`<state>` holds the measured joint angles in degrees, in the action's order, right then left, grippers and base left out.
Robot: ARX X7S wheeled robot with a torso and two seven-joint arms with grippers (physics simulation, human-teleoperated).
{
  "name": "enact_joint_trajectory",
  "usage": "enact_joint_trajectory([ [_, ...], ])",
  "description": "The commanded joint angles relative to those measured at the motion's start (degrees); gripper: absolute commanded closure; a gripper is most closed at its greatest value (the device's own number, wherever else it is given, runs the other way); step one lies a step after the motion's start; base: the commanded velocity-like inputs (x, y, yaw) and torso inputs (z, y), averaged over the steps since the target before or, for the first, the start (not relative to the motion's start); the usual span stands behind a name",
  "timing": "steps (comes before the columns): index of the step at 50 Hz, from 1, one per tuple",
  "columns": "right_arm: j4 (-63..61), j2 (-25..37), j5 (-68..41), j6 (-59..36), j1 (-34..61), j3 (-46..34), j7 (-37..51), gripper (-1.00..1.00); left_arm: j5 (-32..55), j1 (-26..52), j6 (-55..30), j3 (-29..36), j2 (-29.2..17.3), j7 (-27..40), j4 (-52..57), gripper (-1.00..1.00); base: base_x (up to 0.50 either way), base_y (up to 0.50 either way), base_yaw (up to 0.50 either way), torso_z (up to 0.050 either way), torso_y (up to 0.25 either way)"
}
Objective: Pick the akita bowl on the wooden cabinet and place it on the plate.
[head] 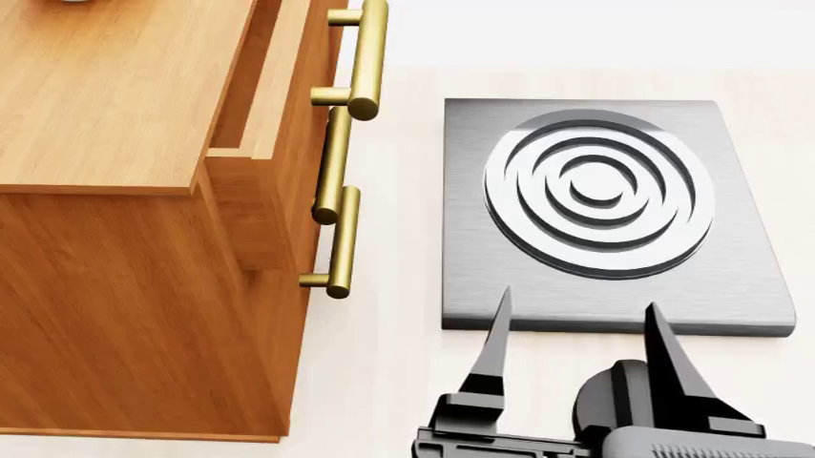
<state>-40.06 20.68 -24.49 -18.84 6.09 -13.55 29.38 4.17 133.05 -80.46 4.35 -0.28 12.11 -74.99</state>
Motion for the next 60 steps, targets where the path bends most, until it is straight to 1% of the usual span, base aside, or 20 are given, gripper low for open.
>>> enact_joint_trajectory([
  [1,0.4,0.1,-0.1,0.2,0.0,-0.2,0.0,-1.0,-3.4,-0.2,0.3,-4.5,-0.1,0.5,0.0,-1.0,0.0,0.0,0.0,0.0,0.0],
  [3,0.3,0.1,-0.2,0.2,0.1,-0.2,0.0,-1.0,-3.4,0.0,0.8,-5.2,-0.3,1.3,0.0,-1.0,0.0,0.0,0.0,0.0,0.0],
  [6,0.4,0.2,-0.1,0.3,0.1,-0.3,0.0,-1.0,-3.7,0.1,0.9,-4.3,-0.1,0.7,0.0,-1.0,0.0,0.0,0.0,0.0,-0.25],
  [7,0.5,0.2,-0.3,0.3,0.1,-0.2,0.0,-1.0,-3.6,0.4,1.0,0.0,0.2,-1.8,0.0,-1.0,0.0,0.0,0.0,0.0,-0.172],
  [8,0.5,0.2,-0.2,0.3,0.1,-0.3,0.1,-1.0,-3.1,0.4,0.8,-2.2,-0.1,0.0,0.0,-1.0,0.0,0.0,0.0,0.0,0.0],
  [9,0.6,0.2,-0.2,0.3,0.1,-0.4,0.0,-1.0,-3.0,0.4,0.6,-2.5,-0.1,-0.4,0.0,-1.0,0.0,0.0,0.0,0.0,0.0],
  [10,0.6,0.2,-0.1,0.3,0.1,-0.5,0.0,-1.0,-2.8,0.4,0.2,0.2,0.2,-2.6,0.0,-1.0,0.0,0.0,0.0,0.0,0.0],
  [14,0.6,0.3,-0.3,0.1,0.2,-0.5,0.1,-1.0,-3.4,0.6,0.2,0.9,-0.1,-2.4,0.0,-1.0,0.0,0.0,0.0,0.0,0.0],
  [15,0.6,0.3,-0.4,0.2,0.2,-0.5,0.1,-1.0,-3.2,0.6,0.0,5.1,0.2,-4.2,0.0,-1.0,0.0,0.0,0.0,0.0,0.0],
  [17,0.6,0.3,-0.3,0.1,0.2,-0.6,0.1,-1.0,-2.9,0.7,0.1,4.4,0.0,-3.8,0.0,-1.0,0.0,0.0,0.0,0.0,0.0],
  [21,0.7,0.3,-0.2,0.2,0.3,-0.7,0.2,-1.0,-3.6,0.4,0.7,5.3,-0.2,-3.3,0.0,-1.0,0.0,0.0,0.0,0.0,0.0],
  [24,1.0,0.3,-0.1,0.3,0.3,-1.0,0.1,-1.0,-4.3,-0.2,0.8,8.5,0.0,-3.8,0.0,-1.0,0.0,0.0,0.0,0.0,0.0],
  [26,1.1,0.3,0.0,0.3,0.4,-1.1,0.1,-1.0,-3.3,-0.5,1.1,5.2,-0.6,-1.4,0.0,-1.0,0.0,0.0,0.0,0.0,0.0],
  [27,1.1,0.3,-0.1,0.3,0.4,-1.1,0.1,-1.0,-3.6,-0.8,0.7,6.0,-0.5,-2.6,0.0,-1.0,0.0,0.0,0.0,0.0,0.0],
  [29,1.8,0.2,0.1,0.6,0.5,-1.4,-0.1,-1.0,-3.5,-1.5,1.2,5.3,-0.8,-2.4,0.0,-1.0,0.0,0.0,0.0,0.0,0.0],
  [33,2.8,0.0,0.2,0.9,0.6,-1.6,-0.3,-1.0,-4.0,-3.3,1.7,6.9,-0.9,-4.2,0.0,-1.0,0.0,0.0,0.0,0.0,0.0],
  [38,3.7,-0.1,0.5,1.2,0.7,-2.1,-0.5,-1.0,-3.8,-4.6,2.9,7.0,-0.8,-5.4,0.0,-1.0,0.0,0.0,0.0,0.0,0.0],
  [47,4.5,0.0,0.3,1.5,0.8,-2.1,-0.6,-1.0,-3.5,-6.3,3.1,4.4,-0.9,-5.3,0.0,-1.0,0.0,0.0,0.0,0.0,0.0],
  [51,4.8,0.0,0.4,1.7,0.8,-2.2,-0.7,-1.0,-2.9,-7.1,2.8,-0.3,-1.6,-3.7,0.0,-1.0,0.0,0.0,0.0,0.0,0.0],
  [60,6.3,-0.2,0.4,2.2,1.0,-2.6,-1.1,-1.0,-4.0,-8.8,3.9,-0.4,-1.5,-4.7,0.0,-1.0,0.0,0.0,0.0,0.0,0.0],
])
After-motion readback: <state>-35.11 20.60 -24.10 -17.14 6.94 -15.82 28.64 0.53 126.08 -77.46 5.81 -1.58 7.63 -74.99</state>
